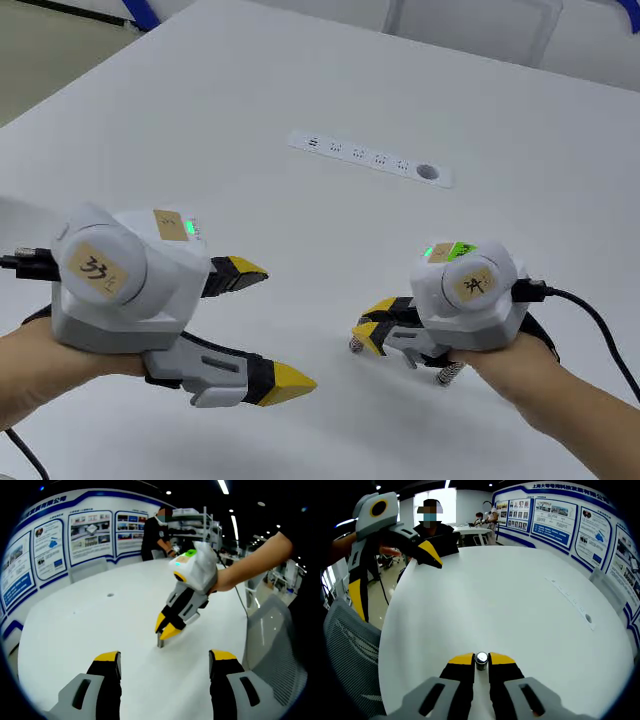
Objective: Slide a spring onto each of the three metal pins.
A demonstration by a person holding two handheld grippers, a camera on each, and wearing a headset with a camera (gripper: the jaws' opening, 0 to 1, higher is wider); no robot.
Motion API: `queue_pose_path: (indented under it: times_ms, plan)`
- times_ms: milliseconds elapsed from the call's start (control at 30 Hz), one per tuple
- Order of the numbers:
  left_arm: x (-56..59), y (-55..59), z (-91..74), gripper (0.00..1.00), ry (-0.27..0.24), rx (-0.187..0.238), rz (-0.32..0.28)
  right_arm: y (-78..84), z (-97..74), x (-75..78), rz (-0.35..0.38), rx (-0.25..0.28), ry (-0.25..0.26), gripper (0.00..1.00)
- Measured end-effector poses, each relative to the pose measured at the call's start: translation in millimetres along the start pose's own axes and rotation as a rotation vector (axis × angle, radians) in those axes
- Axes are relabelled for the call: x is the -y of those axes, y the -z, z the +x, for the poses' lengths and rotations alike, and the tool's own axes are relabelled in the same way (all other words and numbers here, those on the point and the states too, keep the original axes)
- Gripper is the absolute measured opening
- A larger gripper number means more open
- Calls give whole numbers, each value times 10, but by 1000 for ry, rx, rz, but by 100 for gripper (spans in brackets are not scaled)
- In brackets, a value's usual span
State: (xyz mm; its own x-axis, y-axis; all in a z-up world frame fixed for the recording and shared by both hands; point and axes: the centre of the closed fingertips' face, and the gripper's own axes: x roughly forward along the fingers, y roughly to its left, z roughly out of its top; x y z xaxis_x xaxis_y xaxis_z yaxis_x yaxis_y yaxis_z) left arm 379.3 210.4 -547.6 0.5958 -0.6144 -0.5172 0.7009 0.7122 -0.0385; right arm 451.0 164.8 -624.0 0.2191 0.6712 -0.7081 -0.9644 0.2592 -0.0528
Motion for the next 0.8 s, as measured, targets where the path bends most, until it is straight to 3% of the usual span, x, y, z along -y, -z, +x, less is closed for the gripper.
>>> queue_pose_path:
  times_ms: [400, 467, 633, 800]
  plan:
    - [16, 7, -2, 73, 2, -2, -3, 23, 3, 7, 19, 2, 3, 12]
    - [16, 3, -5, 73, 1, -3, 1, 46, 16, -37, 30, -11, -24, 13]
    - [2, -118, -44, 73, -4, 42, -18, 11, -16, -28, 33, 4, -10, 18]
    - [-20, -145, -41, 74, -14, 36, -6, -55, -148, 43, 53, 34, 5, 21]
